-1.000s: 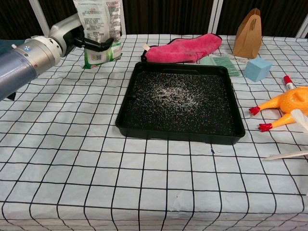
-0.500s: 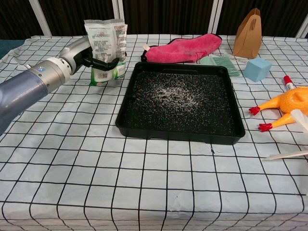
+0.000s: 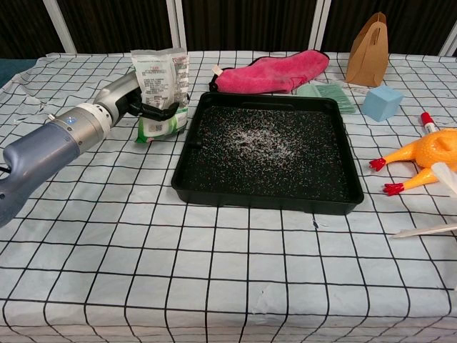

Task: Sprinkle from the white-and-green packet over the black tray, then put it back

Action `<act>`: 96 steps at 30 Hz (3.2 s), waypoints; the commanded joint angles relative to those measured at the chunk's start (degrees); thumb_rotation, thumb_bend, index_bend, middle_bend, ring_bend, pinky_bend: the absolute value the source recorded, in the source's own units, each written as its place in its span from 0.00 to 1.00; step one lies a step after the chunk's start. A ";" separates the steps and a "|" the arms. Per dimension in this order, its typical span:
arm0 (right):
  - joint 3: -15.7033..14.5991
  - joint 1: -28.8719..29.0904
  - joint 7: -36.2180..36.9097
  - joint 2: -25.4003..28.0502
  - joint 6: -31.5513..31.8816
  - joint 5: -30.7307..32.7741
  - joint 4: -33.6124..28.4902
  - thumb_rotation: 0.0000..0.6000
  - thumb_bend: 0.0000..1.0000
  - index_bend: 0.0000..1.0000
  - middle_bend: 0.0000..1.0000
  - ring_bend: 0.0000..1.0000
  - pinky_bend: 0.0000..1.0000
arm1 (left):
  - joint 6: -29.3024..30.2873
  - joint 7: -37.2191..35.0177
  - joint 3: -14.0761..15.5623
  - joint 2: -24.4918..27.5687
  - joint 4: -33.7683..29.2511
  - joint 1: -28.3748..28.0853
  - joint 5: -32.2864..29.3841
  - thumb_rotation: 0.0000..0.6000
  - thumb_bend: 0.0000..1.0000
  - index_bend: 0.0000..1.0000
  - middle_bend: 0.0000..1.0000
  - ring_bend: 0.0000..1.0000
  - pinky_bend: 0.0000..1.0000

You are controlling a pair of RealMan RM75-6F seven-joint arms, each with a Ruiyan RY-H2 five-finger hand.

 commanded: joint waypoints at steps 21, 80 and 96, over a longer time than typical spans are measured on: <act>0.30 -0.18 0.35 -0.10 0.49 0.09 0.11 1.00 0.21 0.28 0.08 0.14 0.25 | -5.34 0.32 -0.33 -2.29 4.22 -1.58 1.27 1.00 0.40 0.27 0.29 0.18 0.32; 0.72 -0.54 -1.11 -0.98 2.35 -0.73 0.70 1.00 0.22 0.29 0.08 0.14 0.25 | 11.02 38.77 0.52 36.18 -57.84 11.13 3.88 1.00 0.25 0.10 0.09 0.00 0.08; 0.48 -0.56 -1.37 -0.60 2.15 -1.05 0.41 1.00 0.22 0.29 0.08 0.14 0.25 | 22.65 75.82 3.61 58.65 -85.58 23.02 -0.12 1.00 0.26 0.13 0.10 0.00 0.08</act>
